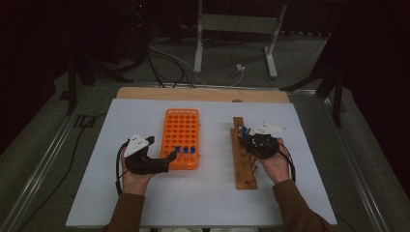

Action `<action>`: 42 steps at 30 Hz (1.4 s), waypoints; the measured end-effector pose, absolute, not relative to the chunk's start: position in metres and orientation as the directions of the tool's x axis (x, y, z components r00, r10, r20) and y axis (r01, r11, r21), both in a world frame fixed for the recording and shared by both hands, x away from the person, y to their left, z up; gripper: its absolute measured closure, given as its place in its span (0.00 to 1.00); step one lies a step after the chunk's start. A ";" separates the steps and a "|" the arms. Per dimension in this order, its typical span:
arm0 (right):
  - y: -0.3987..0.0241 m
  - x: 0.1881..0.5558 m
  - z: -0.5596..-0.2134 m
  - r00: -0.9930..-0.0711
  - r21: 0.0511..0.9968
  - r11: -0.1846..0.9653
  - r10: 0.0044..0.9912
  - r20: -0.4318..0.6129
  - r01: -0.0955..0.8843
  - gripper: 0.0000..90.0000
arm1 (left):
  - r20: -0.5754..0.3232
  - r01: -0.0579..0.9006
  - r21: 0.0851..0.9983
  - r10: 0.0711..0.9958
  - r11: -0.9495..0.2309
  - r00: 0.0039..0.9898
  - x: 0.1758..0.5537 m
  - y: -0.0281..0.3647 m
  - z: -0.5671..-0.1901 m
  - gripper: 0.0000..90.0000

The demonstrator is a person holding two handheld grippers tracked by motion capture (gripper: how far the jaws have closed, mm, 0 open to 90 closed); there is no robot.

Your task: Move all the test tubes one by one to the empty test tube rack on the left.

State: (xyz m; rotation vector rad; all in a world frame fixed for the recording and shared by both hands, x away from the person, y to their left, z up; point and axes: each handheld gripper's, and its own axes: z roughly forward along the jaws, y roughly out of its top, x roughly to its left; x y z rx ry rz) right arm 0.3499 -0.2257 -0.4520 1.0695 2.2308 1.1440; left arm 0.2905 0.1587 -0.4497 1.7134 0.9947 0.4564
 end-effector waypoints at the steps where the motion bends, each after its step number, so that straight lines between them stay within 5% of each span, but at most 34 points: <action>1: -0.226 0.350 -0.453 -0.619 0.813 0.369 0.785 -0.014 0.450 0.84 | -0.165 0.396 0.913 0.797 -0.100 0.581 0.291 0.159 -0.450 0.01; 42: -0.240 0.345 -0.406 -0.643 0.847 0.331 0.766 0.016 0.416 0.85 | -0.162 0.393 0.914 0.794 -0.103 0.585 0.291 0.155 -0.449 0.01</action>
